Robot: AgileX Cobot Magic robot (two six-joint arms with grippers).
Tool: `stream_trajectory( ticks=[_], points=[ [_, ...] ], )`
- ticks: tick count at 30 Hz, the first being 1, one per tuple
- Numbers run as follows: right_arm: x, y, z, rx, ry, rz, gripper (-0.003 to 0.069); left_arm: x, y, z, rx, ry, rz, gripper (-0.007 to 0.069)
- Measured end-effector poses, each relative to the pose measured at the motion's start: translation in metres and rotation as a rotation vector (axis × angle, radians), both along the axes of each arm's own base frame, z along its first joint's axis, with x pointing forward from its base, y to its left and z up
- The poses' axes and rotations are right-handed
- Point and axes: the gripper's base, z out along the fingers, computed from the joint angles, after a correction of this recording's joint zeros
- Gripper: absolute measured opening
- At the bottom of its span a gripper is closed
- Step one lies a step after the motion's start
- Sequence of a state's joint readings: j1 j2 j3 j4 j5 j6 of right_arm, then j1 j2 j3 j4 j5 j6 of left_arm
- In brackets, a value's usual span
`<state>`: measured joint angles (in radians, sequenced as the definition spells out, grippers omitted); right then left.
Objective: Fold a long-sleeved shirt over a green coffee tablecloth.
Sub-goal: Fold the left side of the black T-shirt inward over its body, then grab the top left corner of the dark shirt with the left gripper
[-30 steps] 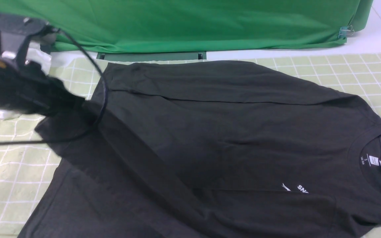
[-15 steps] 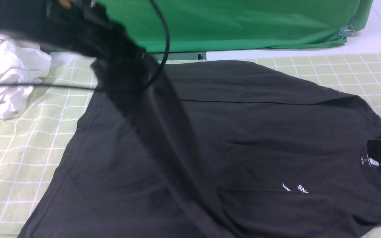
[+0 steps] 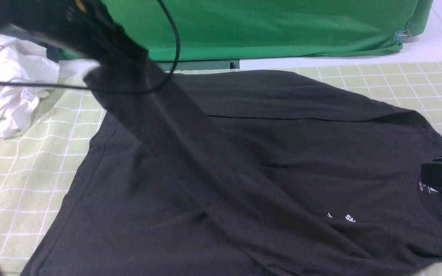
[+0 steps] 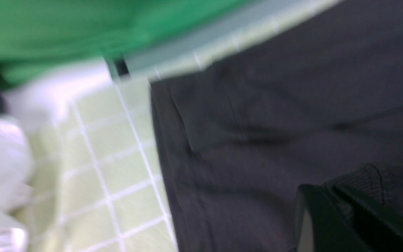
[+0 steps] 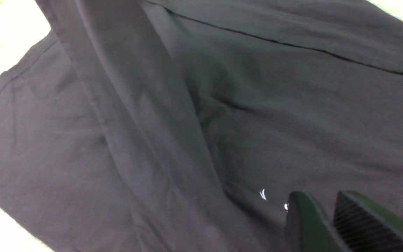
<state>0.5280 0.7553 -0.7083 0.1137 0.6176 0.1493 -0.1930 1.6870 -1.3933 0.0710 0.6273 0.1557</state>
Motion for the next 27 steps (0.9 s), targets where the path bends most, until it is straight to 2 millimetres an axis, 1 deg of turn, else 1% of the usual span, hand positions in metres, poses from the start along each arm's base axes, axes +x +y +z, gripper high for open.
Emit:
stream_trajectory(
  ticks=[2,3,4,6,8,11,14,17,18,19,20,23,24,26,27],
  points=[
    [0.0,0.0,0.0,0.0,0.0,0.0,0.0132,0.011,-0.002,-0.025,0.011,0.065,0.002,0.0022],
    [0.0,0.0,0.0,0.0,0.0,0.0,0.0132,0.013,-0.003,-0.034,0.013,0.093,0.006,0.0022],
    [0.0,0.0,0.0,0.0,0.0,0.0,0.0132,0.014,-0.003,-0.036,0.013,0.101,0.009,0.0022],
    [0.0,0.0,0.0,0.0,0.0,0.0,0.0134,0.018,-0.003,-0.051,0.017,0.147,0.021,0.0023],
    [0.0,0.0,0.0,-0.001,0.001,0.0,0.0134,0.021,-0.002,-0.061,0.038,0.169,0.018,0.0027],
    [0.0,0.0,0.0,-0.001,0.001,0.0,0.0136,0.025,-0.001,-0.072,0.062,0.183,0.015,0.0055],
    [0.0,0.0,0.0,-0.001,0.001,0.0,0.0141,0.029,-0.001,-0.081,0.07,0.19,0.017,0.0128],
    [0.0,0.0,0.0,0.0,0.001,-0.001,0.0144,0.033,0.0,-0.088,0.074,0.185,0.043,0.0259],
    [0.0,0.0,0.0,0.001,0.002,-0.001,0.0144,0.033,0.0,-0.089,0.074,0.183,0.06,0.0286],
    [0.0,0.0,0.0,0.001,0.002,-0.001,0.0145,0.034,0.002,-0.089,0.067,0.177,0.091,0.0337],
    [0.0,0.0,0.0,0.001,0.002,-0.001,0.0146,0.036,0.003,-0.089,0.043,0.168,0.147,0.0378],
    [0.0,0.0,0.0,0.001,0.002,-0.001,0.015,0.04,0.006,-0.084,-0.005,0.14,0.256,0.045],
    [0.0,0.0,0.0,0.001,0.002,-0.001,0.0153,0.046,0.009,-0.078,-0.037,0.115,0.3,0.0495],
    [0.0,0.0,0.0,0.001,0.002,-0.001,0.0154,0.05,0.011,-0.075,-0.05,0.1,0.313,0.0509],
    [0.0,0.0,0.0,0.001,0.002,-0.001,0.0155,0.058,0.013,-0.074,-0.078,0.084,0.335,0.0521]
  ],
)
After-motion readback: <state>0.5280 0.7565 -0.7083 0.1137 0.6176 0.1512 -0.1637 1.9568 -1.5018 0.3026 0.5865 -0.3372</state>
